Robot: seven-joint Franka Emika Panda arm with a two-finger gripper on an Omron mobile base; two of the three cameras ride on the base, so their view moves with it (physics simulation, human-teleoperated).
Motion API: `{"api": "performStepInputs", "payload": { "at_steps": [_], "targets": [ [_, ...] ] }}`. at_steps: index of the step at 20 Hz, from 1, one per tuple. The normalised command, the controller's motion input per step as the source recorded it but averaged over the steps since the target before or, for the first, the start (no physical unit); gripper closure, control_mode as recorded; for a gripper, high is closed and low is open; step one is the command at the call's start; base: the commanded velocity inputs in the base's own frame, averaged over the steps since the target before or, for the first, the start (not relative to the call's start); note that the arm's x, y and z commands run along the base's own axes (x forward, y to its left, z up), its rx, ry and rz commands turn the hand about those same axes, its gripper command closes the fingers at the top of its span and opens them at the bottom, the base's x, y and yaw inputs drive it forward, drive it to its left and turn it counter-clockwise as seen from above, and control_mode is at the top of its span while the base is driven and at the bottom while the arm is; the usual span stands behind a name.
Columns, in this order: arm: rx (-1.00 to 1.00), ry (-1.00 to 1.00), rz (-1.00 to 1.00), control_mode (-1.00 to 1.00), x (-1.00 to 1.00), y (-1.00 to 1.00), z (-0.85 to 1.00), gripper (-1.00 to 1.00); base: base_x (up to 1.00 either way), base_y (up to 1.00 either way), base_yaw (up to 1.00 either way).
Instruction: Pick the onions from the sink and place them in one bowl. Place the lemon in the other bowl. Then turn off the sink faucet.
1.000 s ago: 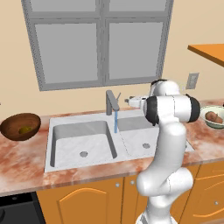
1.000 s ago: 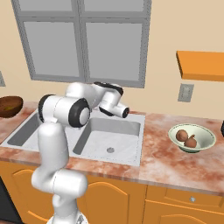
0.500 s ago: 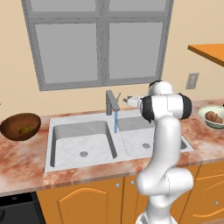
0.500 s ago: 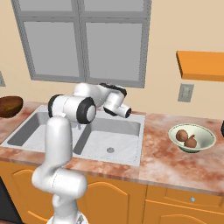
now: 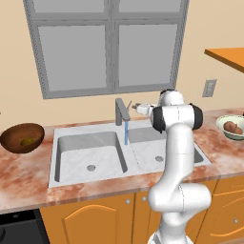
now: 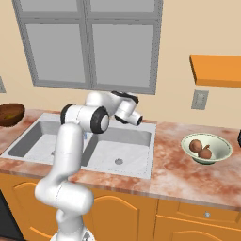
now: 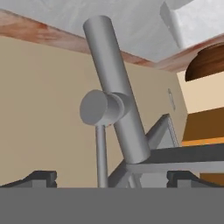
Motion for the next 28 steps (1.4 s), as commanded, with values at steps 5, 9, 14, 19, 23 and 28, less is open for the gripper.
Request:
{"api": "performStepInputs", "payload": {
  "at_steps": [5,9,14,19,23,28],
  "targets": [
    [0.03,0.00,0.00,-1.00,0.29,0.17,-0.11,-1.00,0.00,0.00,0.00],
    [0.03,0.00,0.00,-1.00,0.30,0.14,-0.16,-1.00,0.00,0.00,0.00],
    [0.01,0.00,0.00,-1.00,0.29,0.03,-0.20,-1.00,0.00,0.00,0.00],
    [0.03,0.00,0.01,-1.00,0.34,0.07,-0.11,-1.00,0.00,0.00,0.00],
    [0.06,0.00,0.13,-1.00,0.53,0.20,-0.22,-1.00,0.00,0.00,0.00],
    [0.09,0.00,0.28,-1.00,0.67,0.03,-0.30,-1.00,0.00,0.00,0.00]
  ]
}}
